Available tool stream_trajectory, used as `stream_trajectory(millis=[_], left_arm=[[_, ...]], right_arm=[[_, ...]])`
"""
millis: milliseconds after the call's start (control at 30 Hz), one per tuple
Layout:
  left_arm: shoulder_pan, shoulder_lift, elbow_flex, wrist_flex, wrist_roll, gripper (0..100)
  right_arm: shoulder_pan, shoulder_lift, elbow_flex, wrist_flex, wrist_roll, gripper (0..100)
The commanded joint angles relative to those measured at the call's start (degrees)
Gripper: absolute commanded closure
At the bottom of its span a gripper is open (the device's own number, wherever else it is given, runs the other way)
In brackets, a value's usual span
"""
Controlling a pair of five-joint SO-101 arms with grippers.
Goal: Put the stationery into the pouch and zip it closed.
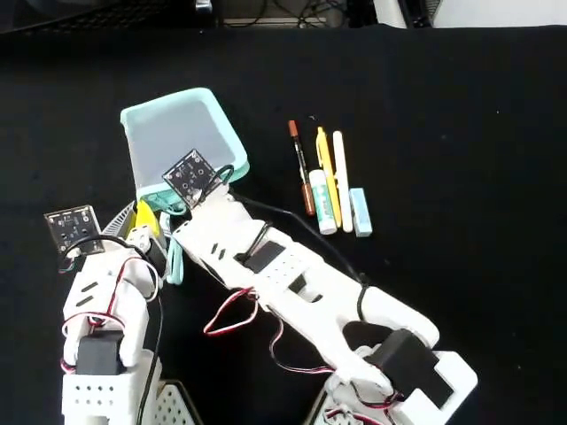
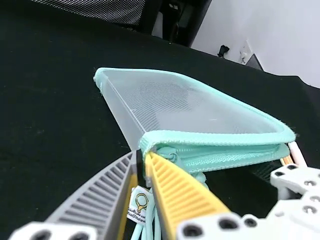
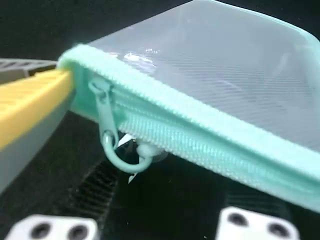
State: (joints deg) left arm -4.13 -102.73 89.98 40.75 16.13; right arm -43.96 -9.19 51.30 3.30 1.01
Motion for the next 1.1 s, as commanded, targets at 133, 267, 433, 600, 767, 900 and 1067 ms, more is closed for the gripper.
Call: stream_trajectory(millis=[133, 267, 433, 600, 767, 900, 1067], left_arm=[[-0.31, -0.62, -1.45, 0.18, -0.53, 96], [-0.31, -0.62, -1.45, 0.18, -0.70, 96], [-0.13, -0.62, -1.45, -0.18, -0.70, 96], [5.58, -0.62, -1.45, -0.18, -0.79, 96], [13.05, -0.62, -0.22, -0.35, -0.97, 96], [14.55, -0.62, 1.27, -0.26, -4.04, 96], [14.46, -0.62, 1.54, 0.18, -4.40, 96]], right_arm=[[0.70, -0.04, -3.38, 2.20, 2.29, 98.7], [1.67, -4.62, -0.31, 5.54, 8.53, 98.6], [6.42, -17.80, 8.75, 5.89, 8.88, 98.6], [7.65, -32.04, 17.10, 10.02, 8.88, 98.6], [7.47, -44.88, 19.91, 21.19, 9.05, 98.6], [7.47, -52.70, 23.34, 28.57, 12.31, 98.6], [11.52, -60.18, 30.64, 29.71, 16.35, 98.6]])
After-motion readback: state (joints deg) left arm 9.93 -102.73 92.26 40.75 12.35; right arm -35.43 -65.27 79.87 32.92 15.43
